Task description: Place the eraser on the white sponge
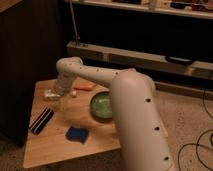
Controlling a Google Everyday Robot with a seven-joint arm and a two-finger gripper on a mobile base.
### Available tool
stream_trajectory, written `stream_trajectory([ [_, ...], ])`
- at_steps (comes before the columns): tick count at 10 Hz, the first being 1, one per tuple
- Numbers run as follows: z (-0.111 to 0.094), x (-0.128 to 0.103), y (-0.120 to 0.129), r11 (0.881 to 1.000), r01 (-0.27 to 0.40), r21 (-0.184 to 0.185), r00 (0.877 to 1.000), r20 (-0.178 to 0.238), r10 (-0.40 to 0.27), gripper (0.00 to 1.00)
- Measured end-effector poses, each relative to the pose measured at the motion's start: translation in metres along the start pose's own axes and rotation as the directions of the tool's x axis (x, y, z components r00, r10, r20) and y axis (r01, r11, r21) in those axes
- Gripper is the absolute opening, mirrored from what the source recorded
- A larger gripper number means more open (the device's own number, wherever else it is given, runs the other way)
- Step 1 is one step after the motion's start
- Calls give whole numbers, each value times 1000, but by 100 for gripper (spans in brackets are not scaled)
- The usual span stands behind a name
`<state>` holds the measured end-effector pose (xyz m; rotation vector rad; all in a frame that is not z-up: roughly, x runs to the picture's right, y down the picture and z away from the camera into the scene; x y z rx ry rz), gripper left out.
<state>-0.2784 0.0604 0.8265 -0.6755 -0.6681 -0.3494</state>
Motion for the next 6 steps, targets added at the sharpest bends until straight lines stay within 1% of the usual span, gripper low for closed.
stream_trajectory([
  [5,0,0,0,1000,0,0,1000,0,0,80],
  [6,0,0,0,1000,0,-6,1000,1,0,80],
])
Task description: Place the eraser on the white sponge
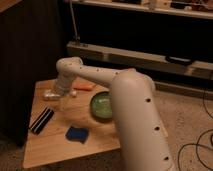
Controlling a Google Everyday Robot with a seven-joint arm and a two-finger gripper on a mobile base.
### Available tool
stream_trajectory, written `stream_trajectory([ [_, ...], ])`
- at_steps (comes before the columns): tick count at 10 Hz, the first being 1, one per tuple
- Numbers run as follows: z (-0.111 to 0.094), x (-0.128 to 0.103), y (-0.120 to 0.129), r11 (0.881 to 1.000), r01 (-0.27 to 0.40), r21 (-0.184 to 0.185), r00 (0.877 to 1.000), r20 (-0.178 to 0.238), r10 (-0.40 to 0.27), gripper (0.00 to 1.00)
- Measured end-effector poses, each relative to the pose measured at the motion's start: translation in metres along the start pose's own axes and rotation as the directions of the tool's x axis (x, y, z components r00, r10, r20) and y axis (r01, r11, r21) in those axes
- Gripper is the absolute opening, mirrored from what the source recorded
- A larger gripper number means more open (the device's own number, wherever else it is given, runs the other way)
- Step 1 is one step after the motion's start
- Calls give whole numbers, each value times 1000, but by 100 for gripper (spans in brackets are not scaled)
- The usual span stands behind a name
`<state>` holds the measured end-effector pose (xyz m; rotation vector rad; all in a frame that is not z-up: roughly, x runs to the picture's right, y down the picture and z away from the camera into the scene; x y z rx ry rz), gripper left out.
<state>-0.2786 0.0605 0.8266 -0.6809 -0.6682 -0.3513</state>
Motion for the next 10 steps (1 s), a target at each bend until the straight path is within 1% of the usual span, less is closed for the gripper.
stream_trajectory([
  [1,0,-2,-1,1000,15,-7,1000,6,-15,80],
  [2,2,-9,-3,998,64,-6,998,18,-64,80],
  [3,6,-23,-9,989,148,1,989,29,-148,80],
  [4,15,-43,-14,973,231,11,972,34,-231,80],
  [5,24,-64,-17,954,299,19,953,33,-300,80],
  [6,33,-82,-20,932,361,24,932,27,-362,80],
  [7,41,-94,-24,913,406,25,913,24,-407,80],
  [8,49,-102,-26,900,435,15,900,17,-435,80],
  [9,57,-101,-26,896,444,-4,896,5,-444,80],
  [10,62,-99,-25,895,445,-14,896,1,-445,80],
])
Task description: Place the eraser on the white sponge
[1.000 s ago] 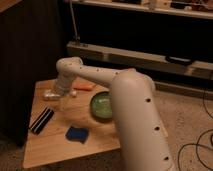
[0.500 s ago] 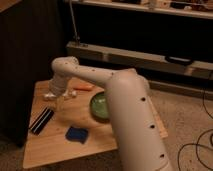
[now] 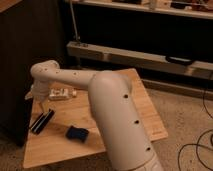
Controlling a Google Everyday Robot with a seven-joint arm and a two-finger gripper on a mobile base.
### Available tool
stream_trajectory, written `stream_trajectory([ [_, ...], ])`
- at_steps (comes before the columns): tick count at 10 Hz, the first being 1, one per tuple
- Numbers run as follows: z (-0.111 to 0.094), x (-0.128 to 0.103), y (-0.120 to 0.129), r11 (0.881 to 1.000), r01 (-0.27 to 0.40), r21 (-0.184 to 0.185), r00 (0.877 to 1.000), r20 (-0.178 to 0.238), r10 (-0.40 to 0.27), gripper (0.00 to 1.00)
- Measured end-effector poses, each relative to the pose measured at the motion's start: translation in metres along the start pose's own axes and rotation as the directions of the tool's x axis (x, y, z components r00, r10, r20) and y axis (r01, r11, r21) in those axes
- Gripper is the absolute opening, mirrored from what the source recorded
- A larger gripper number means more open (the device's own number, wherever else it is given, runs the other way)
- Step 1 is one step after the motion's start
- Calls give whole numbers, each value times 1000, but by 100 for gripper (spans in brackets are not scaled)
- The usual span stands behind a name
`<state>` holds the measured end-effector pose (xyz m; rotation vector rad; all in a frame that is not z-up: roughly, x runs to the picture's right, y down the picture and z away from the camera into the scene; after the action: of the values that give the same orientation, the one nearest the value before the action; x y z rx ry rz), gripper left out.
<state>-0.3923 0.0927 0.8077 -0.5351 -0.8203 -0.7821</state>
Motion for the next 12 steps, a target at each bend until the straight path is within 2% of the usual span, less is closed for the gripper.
stream_trajectory([
  [3,20,16,19,1000,6,-28,1000,-3,-6,80],
  [6,36,19,34,998,59,-34,998,18,-58,80],
  [8,50,12,36,994,90,-57,996,30,-88,80],
  [10,62,12,40,991,104,-90,994,38,-101,69],
  [12,69,13,41,987,108,-116,993,49,-103,45],
])
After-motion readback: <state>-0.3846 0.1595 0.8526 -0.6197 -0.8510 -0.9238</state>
